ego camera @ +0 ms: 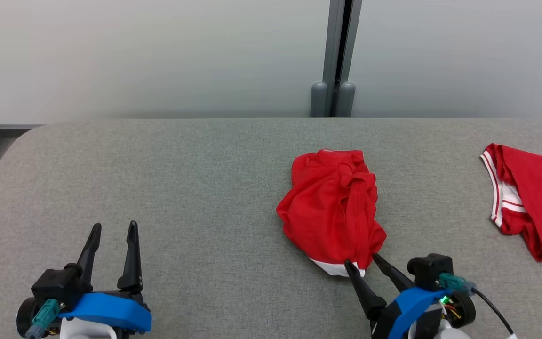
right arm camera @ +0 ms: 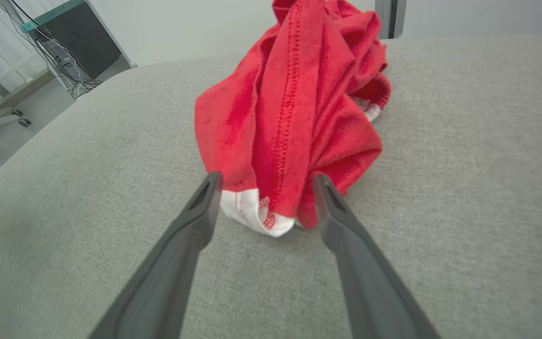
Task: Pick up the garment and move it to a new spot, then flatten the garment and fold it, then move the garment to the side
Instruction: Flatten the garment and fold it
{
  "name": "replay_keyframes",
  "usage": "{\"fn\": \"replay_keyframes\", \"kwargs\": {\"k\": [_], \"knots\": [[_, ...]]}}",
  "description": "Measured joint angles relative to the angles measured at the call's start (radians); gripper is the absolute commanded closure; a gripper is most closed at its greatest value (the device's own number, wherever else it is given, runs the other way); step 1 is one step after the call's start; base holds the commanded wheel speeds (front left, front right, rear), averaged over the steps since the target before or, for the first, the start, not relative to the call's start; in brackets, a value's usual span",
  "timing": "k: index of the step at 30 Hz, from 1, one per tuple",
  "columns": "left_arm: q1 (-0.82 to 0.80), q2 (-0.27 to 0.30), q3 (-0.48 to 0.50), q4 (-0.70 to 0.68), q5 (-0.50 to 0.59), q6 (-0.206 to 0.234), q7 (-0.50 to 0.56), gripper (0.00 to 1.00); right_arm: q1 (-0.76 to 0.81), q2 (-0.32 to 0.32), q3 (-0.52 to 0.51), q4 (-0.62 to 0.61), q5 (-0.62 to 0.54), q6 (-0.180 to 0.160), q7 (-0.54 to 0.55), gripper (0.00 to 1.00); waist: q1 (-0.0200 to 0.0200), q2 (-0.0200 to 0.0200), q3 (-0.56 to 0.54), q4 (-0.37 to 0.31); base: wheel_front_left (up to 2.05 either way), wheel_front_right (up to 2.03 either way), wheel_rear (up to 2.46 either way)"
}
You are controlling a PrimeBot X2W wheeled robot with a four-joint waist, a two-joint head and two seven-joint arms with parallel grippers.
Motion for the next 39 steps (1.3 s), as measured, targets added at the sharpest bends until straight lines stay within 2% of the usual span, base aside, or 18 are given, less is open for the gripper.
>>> {"fn": "replay_keyframes", "kwargs": {"k": [9, 19, 21, 22, 23, 24, 25, 26, 27, 28, 33, 39], "knots": [[-0.019, -0.004, -0.006, 0.005, 0.006, -0.006, 0.0, 0.0, -0.111, 0.013, 0.035, 0.173, 0.007, 0.0, -0.015, 0.0, 0.0, 0.0, 0.022, 0.016, 0.0, 0.0, 0.0], [-0.021, -0.005, -0.002, 0.003, 0.008, -0.009, 0.0, 0.0, -0.143, 0.023, 0.12, 0.207, 0.042, 0.0, -0.059, 0.01, 0.0001, 0.0, 0.032, 0.013, 0.0, 0.0, 0.0], [-0.021, -0.005, 0.0, 0.002, 0.008, -0.009, 0.0, 0.0, -0.153, 0.024, 0.131, 0.207, 0.043, 0.0, -0.067, 0.31, 0.0, 0.0, 0.031, 0.01, 0.0, 0.0, 0.0], [-0.021, -0.005, 0.0, 0.002, 0.008, -0.009, 0.0, 0.0, -0.157, 0.024, 0.135, 0.21, 0.044, 0.0, -0.068, 0.51, 0.0, 0.0, 0.03, 0.009, 0.0, 0.0, 0.0], [-0.021, -0.005, 0.001, 0.002, 0.008, -0.009, 0.0, 0.0, -0.162, 0.024, 0.14, 0.216, 0.047, 0.0, -0.071, 0.53, 0.0001, 0.0, 0.03, 0.008, 0.0, 0.0, 0.0], [-0.022, -0.006, 0.0, 0.002, 0.008, -0.009, 0.0, 0.0, -0.169, 0.024, 0.144, 0.223, 0.05, 0.0, -0.072, 0.62, 0.0001, 0.0, 0.03, 0.007, 0.0, 0.0, 0.0], [-0.022, -0.006, 0.0, 0.003, 0.008, -0.01, 0.0, 0.0, -0.177, 0.022, 0.151, 0.232, 0.05, 0.0, -0.071, 0.73, 0.0, 0.0, 0.029, 0.007, 0.0, 0.0, 0.0], [-0.022, -0.006, -0.002, 0.004, 0.008, -0.011, 0.0, 0.0, -0.184, 0.021, 0.157, 0.242, 0.05, 0.0, -0.071, 0.93, 0.0001, 0.0, 0.029, 0.007, 0.0, 0.0, 0.0], [-0.024, -0.007, -0.002, 0.005, 0.009, -0.013, 0.0, 0.0, -0.191, 0.019, 0.163, 0.25, 0.05, 0.0, -0.071, 0.93, 0.0001, 0.0, 0.027, 0.007, 0.0, 0.0, 0.0], [-0.026, -0.008, -0.004, 0.006, 0.009, -0.015, 0.0, 0.0, -0.197, 0.017, 0.169, 0.26, 0.05, 0.0, -0.071, 1.0, 0.0001, 0.0, 0.025, 0.009, 0.0, 0.0, 0.0], [-0.027, -0.01, -0.009, 0.009, 0.01, -0.018, 0.0, 0.0, -0.231, 0.012, 0.176, 0.259, 0.053, 0.0, -0.11, 1.0, 0.0, 0.0, 0.011, 0.019, 0.0, 0.0, 0.0], [-0.016, -0.007, -0.007, 0.002, 0.012, -0.018, 0.0, 0.0, -0.304, -0.001, 0.21, 0.127, 0.051, 0.0, -0.099, 1.0, 0.0, 0.0, -0.006, 0.028, 0.0, 0.0, 0.0]]}}
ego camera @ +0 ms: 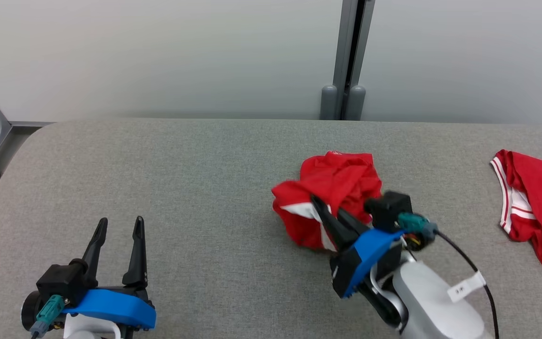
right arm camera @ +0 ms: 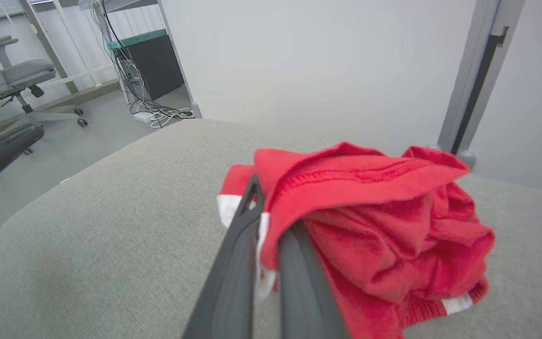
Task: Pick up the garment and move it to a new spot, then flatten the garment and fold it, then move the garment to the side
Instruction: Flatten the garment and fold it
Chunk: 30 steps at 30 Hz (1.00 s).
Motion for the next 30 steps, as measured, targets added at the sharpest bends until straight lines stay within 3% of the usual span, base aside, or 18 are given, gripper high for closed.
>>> {"fn": "replay_keyframes", "kwargs": {"k": [9, 13, 17, 24, 30], "knots": [[0.002, 0.002, 0.001, -0.013, 0.0, 0.001, 0.0, 0.0, -0.242, -0.012, 0.144, -0.138, 0.089, 0.0, 0.054, 1.0, 0.0, 0.0, 0.01, 0.005, 0.0, 0.0, 0.0], [0.001, 0.003, 0.002, -0.017, 0.0, 0.001, 0.0, 0.0, -0.349, -0.013, 0.193, -0.17, 0.131, 0.0, 0.034, 1.0, 0.0, 0.0, 0.017, 0.005, 0.0, 0.0, 0.0], [-0.004, 0.006, 0.007, -0.029, 0.006, 0.002, 0.0, 0.0, -0.469, -0.054, 0.252, -0.206, 0.184, 0.0, -0.021, 1.0, 0.0, 0.0, 0.035, -0.003, 0.0, 0.0, 0.0], [-0.019, -0.005, 0.003, -0.031, 0.007, 0.0, 0.0, 0.0, -0.342, -0.236, 0.32, -0.118, 0.272, 0.0, 0.006, 1.0, 0.0001, 0.0, 0.059, -0.008, 0.0, 0.0, 0.0], [-0.024, -0.008, 0.006, -0.029, 0.011, -0.002, 0.0, 0.0, -0.166, -0.332, 0.231, 0.042, 0.327, 0.0, -0.018, 1.0, 0.0, 0.0, 0.073, -0.014, 0.0, 0.0, 0.0]]}}
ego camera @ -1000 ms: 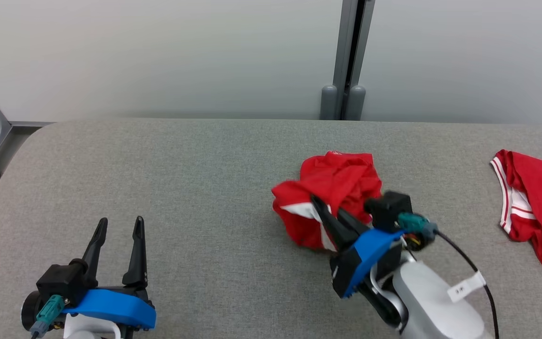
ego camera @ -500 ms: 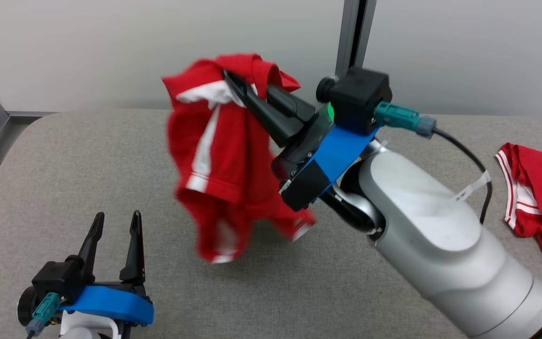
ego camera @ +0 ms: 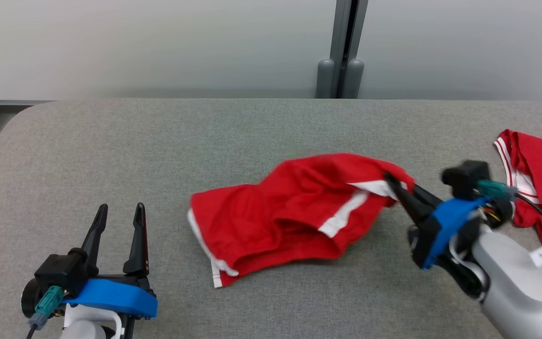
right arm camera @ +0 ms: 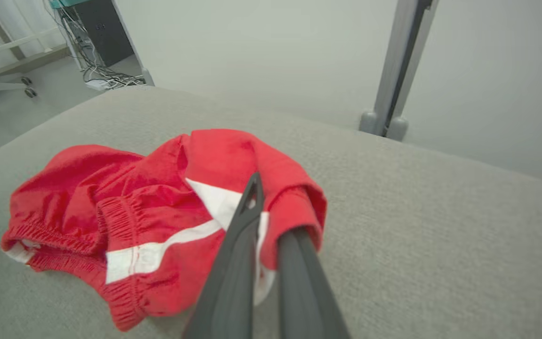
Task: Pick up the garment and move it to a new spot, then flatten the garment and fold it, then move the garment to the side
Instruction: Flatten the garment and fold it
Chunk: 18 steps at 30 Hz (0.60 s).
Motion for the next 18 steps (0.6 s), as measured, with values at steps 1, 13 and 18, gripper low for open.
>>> {"fn": "replay_keyframes", "kwargs": {"k": [1, 13, 18], "knots": [[0.0, -0.001, 0.001, 0.0, 0.0, -0.003, 0.0, 0.0, 0.022, -0.002, -0.032, 0.032, 0.009, 0.0, -0.008, 1.0, 0.0, 0.0, 0.001, -0.001, 0.0, 0.0, 0.0], [0.001, -0.008, 0.0, 0.003, 0.014, -0.007, 0.0, 0.0, 0.177, 0.067, -0.333, 0.165, 0.029, 0.0, -0.116, 0.0, 0.0, 0.0, -0.012, -0.012, 0.0, 0.0, 0.0], [0.009, -0.008, 0.001, 0.004, 0.015, -0.006, 0.0, 0.0, 0.246, 0.083, -0.439, 0.086, -0.078, 0.0, -0.135, 0.0, 0.0, 0.0, -0.026, -0.027, 0.0, 0.0, 0.0]]}}
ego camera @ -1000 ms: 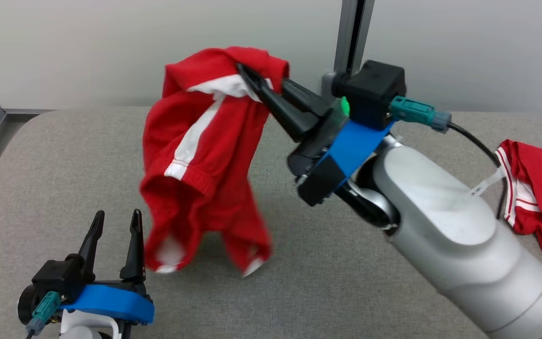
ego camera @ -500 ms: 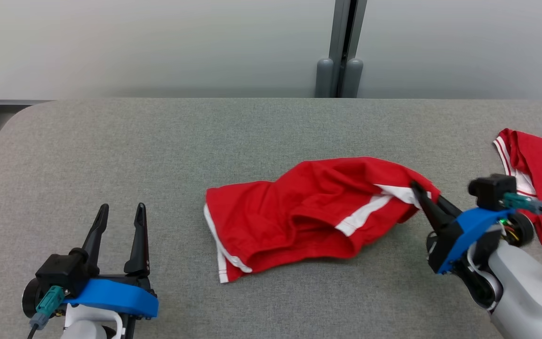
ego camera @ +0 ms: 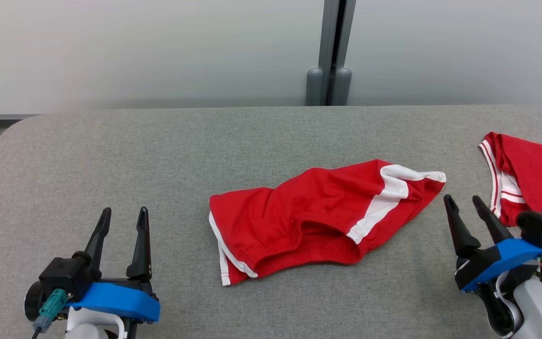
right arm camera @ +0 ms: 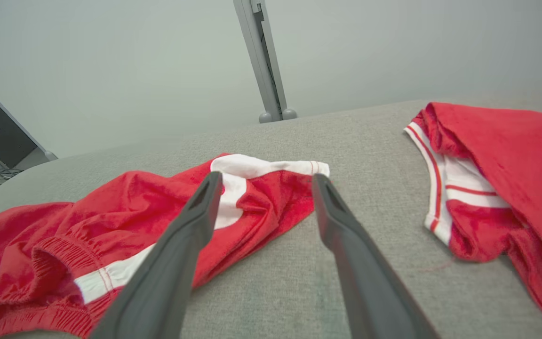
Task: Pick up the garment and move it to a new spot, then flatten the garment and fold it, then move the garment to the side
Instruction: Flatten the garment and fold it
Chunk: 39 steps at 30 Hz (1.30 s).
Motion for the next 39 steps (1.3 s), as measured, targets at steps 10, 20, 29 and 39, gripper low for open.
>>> {"fn": "replay_keyframes", "kwargs": {"k": [10, 20, 29, 39], "knots": [[0.025, -0.014, 0.005, -0.004, 0.007, 0.0, 0.0, 0.0, 0.274, 0.167, -0.263, -0.399, -0.444, 0.0, -0.006, 0.0, 0.0, 0.0, -0.025, -0.021, 0.0, 0.0, 0.0], [0.046, -0.024, 0.006, -0.007, 0.014, -0.005, 0.0, 0.0, 0.385, 0.251, -0.344, -0.523, -0.549, 0.0, 0.009, 0.0, -0.0001, 0.0, -0.042, -0.027, 0.0, 0.0, 0.0], [0.001, -0.086, -0.182, 0.043, 0.007, -0.035, 0.058, 0.0, 0.378, 0.258, -0.292, -0.546, -0.537, 0.0, 0.046, 0.0, 0.0, 0.0, -0.022, -0.07, 0.0, 0.0, 0.0], [-0.192, -0.109, -0.551, 0.163, -0.212, -0.04, 0.241, 0.0, 0.329, 0.256, -0.229, -0.526, -0.513, 0.0, 0.045, 0.0, 0.0, 0.0, 0.011, -0.151, 0.0, 0.0, 0.0]]}}
